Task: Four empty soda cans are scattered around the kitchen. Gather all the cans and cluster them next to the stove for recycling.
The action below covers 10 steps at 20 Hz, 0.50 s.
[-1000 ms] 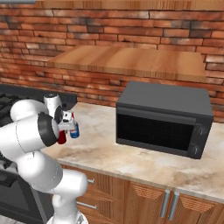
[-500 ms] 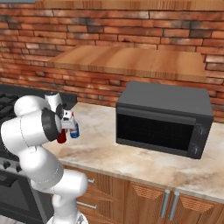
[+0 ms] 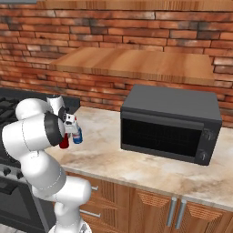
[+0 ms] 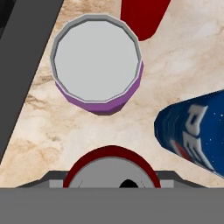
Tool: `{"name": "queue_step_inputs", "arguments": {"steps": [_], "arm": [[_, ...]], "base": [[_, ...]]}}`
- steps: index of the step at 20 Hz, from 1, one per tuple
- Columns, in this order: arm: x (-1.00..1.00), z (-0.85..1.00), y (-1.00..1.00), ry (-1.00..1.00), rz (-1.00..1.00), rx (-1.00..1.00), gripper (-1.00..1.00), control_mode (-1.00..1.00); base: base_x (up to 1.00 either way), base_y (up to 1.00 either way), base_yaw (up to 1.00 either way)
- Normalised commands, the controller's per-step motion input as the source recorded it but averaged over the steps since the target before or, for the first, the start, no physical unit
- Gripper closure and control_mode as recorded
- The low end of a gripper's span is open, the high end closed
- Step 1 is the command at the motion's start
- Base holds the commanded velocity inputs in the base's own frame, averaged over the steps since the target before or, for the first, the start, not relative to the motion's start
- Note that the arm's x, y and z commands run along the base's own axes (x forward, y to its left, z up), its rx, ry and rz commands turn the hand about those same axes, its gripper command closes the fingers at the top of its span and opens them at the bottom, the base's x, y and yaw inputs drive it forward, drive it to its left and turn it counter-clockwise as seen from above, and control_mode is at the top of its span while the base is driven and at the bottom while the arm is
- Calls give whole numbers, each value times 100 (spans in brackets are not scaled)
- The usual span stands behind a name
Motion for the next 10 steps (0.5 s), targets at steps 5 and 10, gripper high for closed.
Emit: {"name": "queue_step_inputs", "arguments": {"steps": [5,10], "arm": [[0,0,0,0,0,0,-100,-100],[0,0,0,0,0,0,-100,-100]], "base": [[0,0,0],[0,0,0]]}}
